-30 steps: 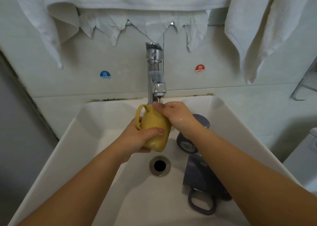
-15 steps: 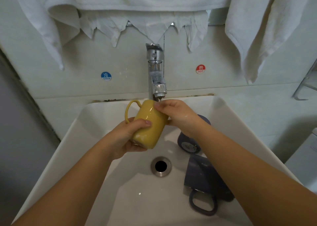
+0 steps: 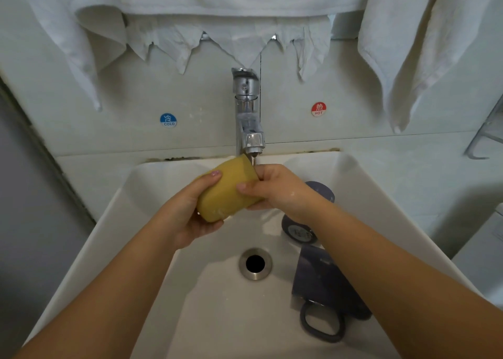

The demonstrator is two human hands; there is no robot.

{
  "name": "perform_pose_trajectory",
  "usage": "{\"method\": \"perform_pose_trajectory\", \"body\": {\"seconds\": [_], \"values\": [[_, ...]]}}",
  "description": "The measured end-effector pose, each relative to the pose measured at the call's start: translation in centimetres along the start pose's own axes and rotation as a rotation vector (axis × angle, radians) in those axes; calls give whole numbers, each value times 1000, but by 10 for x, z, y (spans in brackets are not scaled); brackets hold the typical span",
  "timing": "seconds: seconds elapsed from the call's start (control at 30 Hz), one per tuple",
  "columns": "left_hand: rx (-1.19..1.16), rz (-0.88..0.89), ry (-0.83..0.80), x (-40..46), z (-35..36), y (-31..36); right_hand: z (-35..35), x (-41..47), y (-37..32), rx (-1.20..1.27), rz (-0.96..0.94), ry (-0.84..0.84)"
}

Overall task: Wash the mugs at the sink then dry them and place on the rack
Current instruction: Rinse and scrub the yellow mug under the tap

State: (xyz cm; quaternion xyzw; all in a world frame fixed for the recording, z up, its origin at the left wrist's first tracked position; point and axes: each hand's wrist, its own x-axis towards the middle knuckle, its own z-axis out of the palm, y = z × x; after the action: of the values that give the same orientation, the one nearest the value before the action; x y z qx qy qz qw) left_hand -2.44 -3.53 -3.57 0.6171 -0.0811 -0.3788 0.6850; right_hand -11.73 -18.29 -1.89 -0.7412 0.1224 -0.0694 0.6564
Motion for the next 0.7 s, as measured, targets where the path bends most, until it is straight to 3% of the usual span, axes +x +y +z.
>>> {"method": "perform_pose_trajectory", "body": {"seconds": [0.13, 0.33, 0.57, 0.7], "values": [[3, -15, 51, -2, 3, -1, 8, 0, -6, 35, 42, 156], [-47, -96, 93, -6, 4, 5, -1, -1, 2, 88, 15, -14], [59, 41, -15, -10, 18, 1, 1, -5, -8, 132, 32, 184], [95, 87, 37, -11, 15, 7, -4, -6, -7, 312, 63, 11]]}}
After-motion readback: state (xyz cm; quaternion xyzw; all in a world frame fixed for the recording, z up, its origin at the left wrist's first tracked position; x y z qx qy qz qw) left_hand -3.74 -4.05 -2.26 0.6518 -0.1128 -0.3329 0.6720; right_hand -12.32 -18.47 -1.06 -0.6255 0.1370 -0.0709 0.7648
